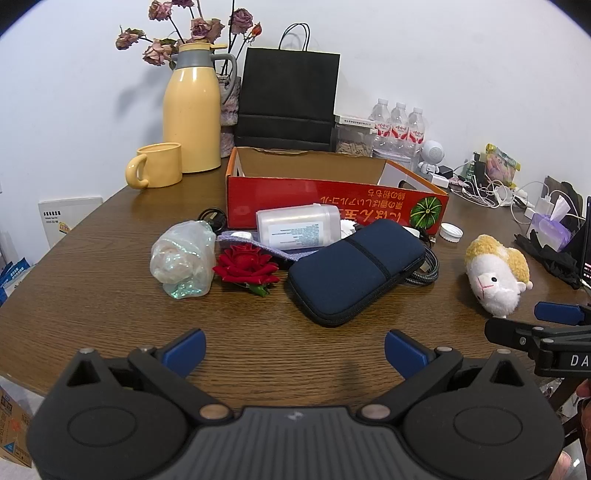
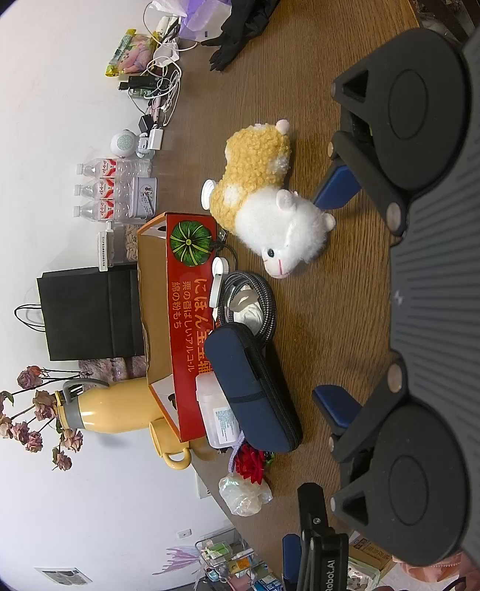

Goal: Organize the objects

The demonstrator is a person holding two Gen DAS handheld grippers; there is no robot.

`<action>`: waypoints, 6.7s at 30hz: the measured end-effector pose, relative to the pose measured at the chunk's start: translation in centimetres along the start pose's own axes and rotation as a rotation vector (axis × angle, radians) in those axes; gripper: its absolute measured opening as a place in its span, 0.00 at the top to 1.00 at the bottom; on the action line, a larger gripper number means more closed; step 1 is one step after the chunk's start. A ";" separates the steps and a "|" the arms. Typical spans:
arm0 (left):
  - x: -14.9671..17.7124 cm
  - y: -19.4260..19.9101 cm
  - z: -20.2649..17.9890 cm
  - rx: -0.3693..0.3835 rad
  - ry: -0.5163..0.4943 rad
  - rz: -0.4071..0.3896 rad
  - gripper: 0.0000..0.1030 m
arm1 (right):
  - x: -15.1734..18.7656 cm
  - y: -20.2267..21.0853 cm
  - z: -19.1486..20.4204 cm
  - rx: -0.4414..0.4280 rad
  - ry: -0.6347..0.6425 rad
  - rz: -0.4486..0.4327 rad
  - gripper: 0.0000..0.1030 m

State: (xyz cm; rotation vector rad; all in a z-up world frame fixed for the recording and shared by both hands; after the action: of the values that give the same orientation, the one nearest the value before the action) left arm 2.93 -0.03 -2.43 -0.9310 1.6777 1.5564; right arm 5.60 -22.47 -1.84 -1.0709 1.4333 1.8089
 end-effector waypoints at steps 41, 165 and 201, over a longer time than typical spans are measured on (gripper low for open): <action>-0.1 0.2 0.1 0.005 0.002 -0.010 0.00 | 0.0 0.0 0.1 0.002 -0.002 0.002 0.00; -19.9 -25.3 0.2 -0.092 0.079 -0.079 0.64 | -16.2 -24.5 -3.0 -0.052 0.019 -0.055 0.43; -19.5 -19.0 0.0 -0.093 0.051 -0.212 0.00 | -16.0 -18.2 -2.5 0.001 0.092 -0.195 0.00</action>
State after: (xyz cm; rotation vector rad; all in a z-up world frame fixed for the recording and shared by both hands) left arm 29.38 0.51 4.01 -1.1661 1.4966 1.4886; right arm 29.37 -19.84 2.73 -1.2621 1.3312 1.6399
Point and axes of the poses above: each gripper's, at about its wrist camera, not at the fingertips, and y roughly against the way its jaws point, z to its left, x to its underside, the point moved 3 cm from there along -y, roughly the way its jaws point, and after that the axes turned 3 degrees about -z, right-handed, at the moved point
